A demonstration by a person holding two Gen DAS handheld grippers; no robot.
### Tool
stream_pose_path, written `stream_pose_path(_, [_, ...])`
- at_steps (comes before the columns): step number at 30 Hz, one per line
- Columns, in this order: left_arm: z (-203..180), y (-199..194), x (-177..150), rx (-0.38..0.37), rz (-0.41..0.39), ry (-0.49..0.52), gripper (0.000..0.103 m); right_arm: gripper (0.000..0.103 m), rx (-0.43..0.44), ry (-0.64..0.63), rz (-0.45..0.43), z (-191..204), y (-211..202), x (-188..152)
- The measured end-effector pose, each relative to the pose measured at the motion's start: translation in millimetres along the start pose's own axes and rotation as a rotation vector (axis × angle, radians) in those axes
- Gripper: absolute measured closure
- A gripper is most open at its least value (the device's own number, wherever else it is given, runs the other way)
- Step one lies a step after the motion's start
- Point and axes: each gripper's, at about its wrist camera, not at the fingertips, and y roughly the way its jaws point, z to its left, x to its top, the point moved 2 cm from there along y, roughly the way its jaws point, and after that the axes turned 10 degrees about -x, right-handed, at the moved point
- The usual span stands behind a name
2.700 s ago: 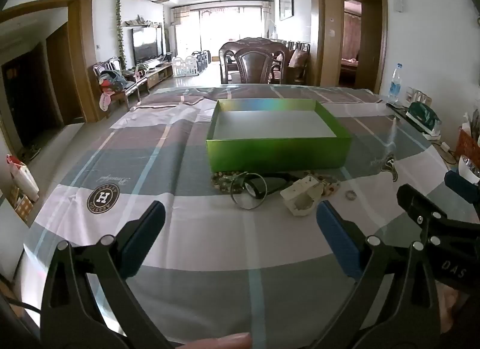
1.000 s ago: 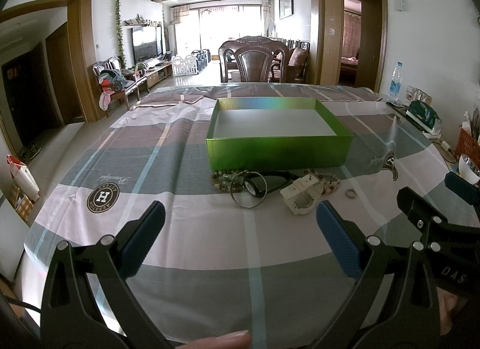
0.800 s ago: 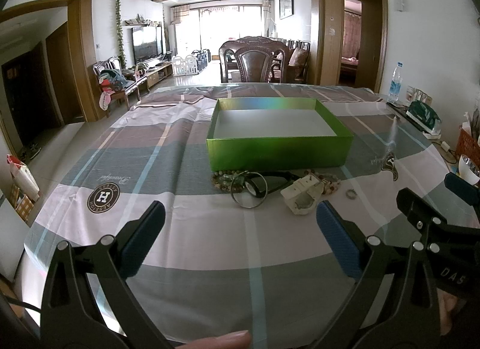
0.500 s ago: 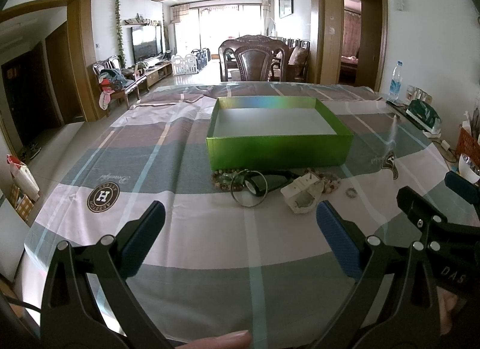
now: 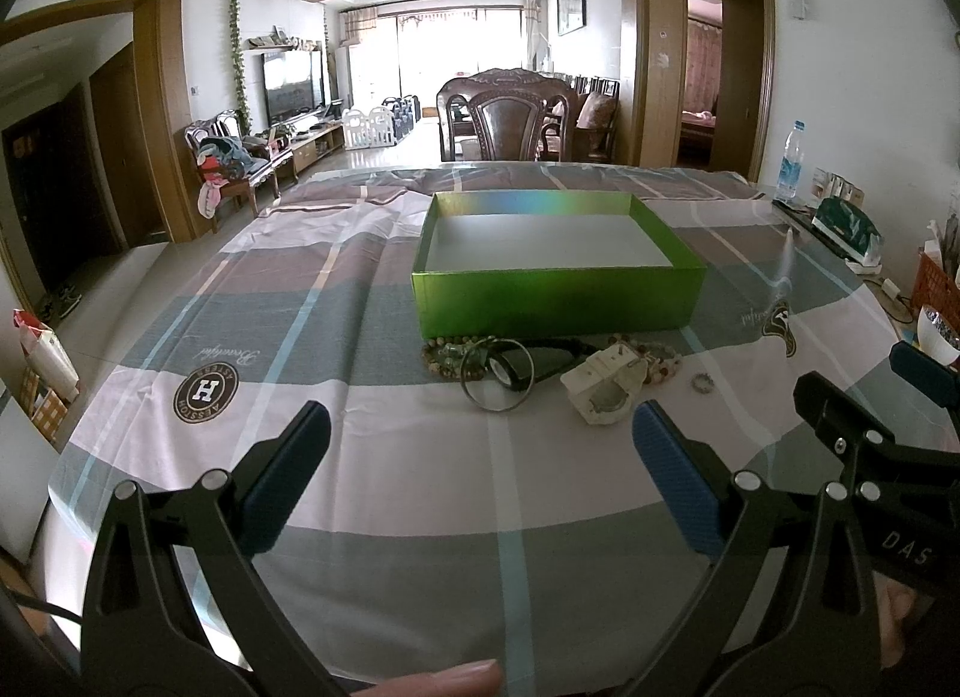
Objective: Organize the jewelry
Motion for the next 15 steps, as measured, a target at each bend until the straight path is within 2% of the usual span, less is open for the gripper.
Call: stream_pose_path(15, [4.3, 3.1, -2.3, 0.000, 0.002, 0.000, 0.004, 0.002, 0.000, -0.001, 0.001, 0.1, 0.3, -0.4])
